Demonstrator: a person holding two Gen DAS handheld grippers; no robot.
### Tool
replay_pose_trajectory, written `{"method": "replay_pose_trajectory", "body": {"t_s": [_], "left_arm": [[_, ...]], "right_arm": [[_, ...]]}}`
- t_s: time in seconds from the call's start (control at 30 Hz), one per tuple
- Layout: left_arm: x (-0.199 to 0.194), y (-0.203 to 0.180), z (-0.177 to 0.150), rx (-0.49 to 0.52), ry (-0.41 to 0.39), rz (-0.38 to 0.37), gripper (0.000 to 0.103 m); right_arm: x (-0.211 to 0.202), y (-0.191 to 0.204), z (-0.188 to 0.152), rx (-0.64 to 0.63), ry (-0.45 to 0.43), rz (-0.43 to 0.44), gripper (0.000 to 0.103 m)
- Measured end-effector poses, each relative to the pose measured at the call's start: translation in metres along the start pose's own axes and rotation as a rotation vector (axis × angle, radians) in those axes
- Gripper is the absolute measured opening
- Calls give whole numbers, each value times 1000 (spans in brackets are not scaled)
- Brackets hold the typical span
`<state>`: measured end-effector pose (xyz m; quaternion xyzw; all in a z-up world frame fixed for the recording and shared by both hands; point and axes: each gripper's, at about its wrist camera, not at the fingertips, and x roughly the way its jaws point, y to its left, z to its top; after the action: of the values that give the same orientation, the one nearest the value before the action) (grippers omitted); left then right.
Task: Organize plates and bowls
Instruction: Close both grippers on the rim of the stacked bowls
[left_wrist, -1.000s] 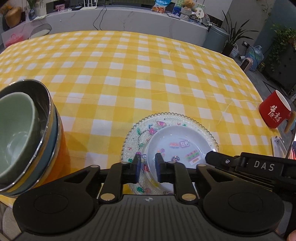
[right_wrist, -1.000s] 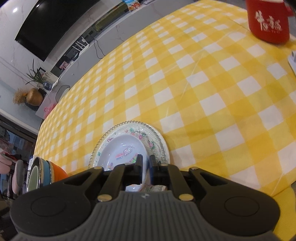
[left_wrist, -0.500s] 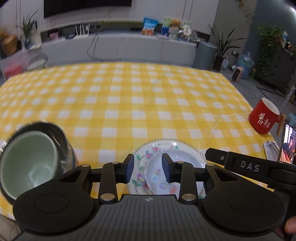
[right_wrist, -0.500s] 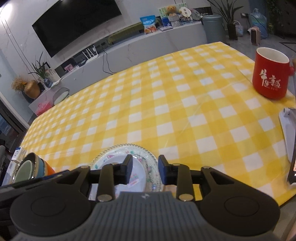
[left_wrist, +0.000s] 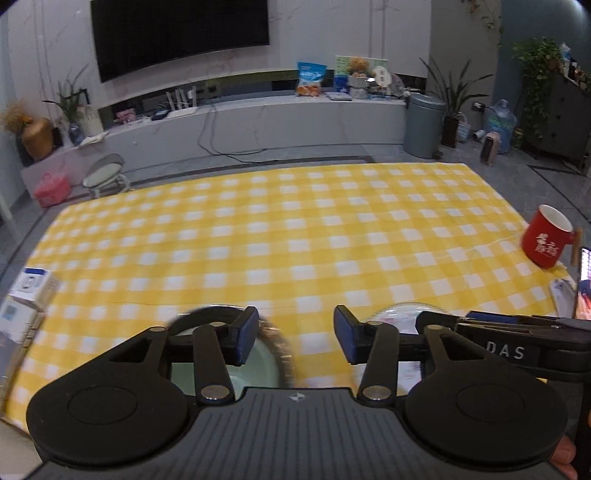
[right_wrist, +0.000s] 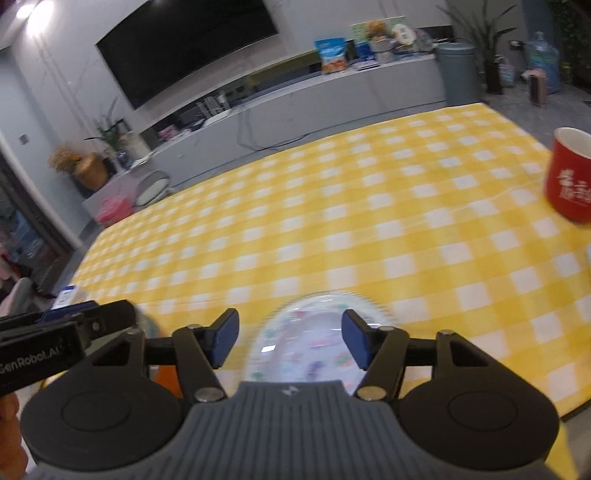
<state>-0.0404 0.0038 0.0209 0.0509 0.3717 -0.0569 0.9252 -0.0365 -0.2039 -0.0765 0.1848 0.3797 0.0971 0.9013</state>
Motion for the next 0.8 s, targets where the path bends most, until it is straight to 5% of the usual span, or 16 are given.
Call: {"method": "replay_pose_trajectory", "body": {"t_s": [0.47, 0.8], "left_arm": [[10, 97, -18, -247, 84, 134, 62], [40, 143, -42, -506, 201, -16, 62]], "right_arm": [[52, 72, -2, 59, 188, 70, 71], [93, 91, -15, 111, 319, 66, 71]]}}
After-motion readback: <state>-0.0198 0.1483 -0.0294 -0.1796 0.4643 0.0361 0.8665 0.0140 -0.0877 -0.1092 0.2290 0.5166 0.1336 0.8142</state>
